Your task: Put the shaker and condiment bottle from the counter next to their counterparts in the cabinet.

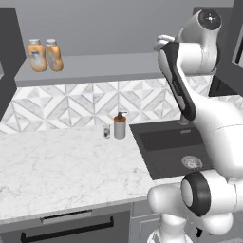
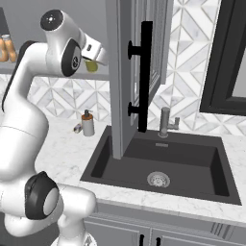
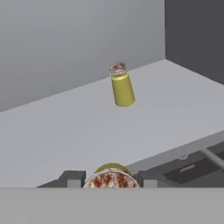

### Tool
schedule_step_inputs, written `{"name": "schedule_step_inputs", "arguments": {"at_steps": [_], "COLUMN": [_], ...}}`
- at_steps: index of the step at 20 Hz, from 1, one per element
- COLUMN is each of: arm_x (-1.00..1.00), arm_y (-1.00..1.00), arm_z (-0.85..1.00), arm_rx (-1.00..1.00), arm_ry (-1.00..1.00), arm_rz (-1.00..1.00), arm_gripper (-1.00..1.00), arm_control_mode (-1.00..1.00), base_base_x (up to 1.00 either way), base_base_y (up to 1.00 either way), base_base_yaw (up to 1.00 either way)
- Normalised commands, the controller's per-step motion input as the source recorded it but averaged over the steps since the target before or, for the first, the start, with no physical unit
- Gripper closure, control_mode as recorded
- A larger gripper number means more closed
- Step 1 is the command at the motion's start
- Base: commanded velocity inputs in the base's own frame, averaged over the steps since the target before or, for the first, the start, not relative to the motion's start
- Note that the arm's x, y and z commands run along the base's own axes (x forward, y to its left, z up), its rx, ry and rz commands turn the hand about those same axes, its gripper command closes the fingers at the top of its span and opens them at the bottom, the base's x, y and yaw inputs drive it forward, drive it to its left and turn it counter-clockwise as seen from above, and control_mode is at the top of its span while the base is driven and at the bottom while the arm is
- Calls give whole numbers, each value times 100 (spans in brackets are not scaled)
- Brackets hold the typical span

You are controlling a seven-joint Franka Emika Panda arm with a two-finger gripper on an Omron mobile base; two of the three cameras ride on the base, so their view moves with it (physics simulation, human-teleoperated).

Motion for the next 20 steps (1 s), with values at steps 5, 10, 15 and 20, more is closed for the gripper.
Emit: {"name": "schedule_step_inputs", "arguments": {"at_steps": [5, 10, 15, 20], "arm_x": [65, 43, 40, 49], "arm_y": [0, 0, 0, 0], "arm_z": [-3, -23, -33, -14], "arm_rx": [-3, -9, -13, -10], "arm_ry": [0, -2, -5, -6], "arm_rz": [11, 11, 10, 9], "arm_gripper": [100, 100, 100, 100], "arm_control_mode": [-100, -100, -100, -100], "base_base_x": [0, 0, 0, 0], "base_base_y": [0, 0, 0, 0], "base_base_yaw": [0, 0, 0, 0]}}
